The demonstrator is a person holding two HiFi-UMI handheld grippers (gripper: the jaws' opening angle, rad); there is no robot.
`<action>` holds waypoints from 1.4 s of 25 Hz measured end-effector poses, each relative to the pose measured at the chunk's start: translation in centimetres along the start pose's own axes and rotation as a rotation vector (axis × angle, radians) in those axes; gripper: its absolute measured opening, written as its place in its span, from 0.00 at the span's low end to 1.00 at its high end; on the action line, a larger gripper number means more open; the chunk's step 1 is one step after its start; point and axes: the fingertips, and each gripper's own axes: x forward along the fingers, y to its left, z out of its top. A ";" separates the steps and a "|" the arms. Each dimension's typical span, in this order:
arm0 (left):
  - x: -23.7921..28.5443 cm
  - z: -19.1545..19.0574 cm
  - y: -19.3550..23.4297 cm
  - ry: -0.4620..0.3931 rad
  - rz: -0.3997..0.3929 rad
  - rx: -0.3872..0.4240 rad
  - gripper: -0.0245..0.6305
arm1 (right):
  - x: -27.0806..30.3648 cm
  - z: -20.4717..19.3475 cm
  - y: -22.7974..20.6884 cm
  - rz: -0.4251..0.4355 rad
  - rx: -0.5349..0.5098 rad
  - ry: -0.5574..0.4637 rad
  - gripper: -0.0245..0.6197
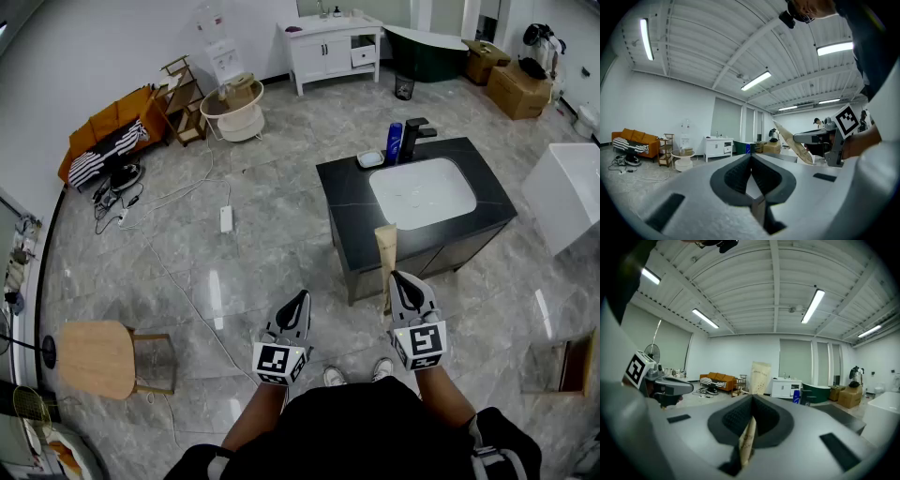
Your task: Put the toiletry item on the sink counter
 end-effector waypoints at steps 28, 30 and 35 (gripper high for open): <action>8.1 -0.8 3.5 0.023 0.033 -0.032 0.05 | 9.2 -0.6 -4.7 0.039 -0.001 -0.034 0.05; 10.1 -0.5 4.0 0.023 0.043 -0.045 0.05 | 10.9 -0.8 -6.0 0.055 0.002 -0.029 0.05; 14.7 1.2 4.8 0.004 0.063 -0.017 0.05 | 15.3 -1.6 -8.5 0.111 0.002 -0.010 0.05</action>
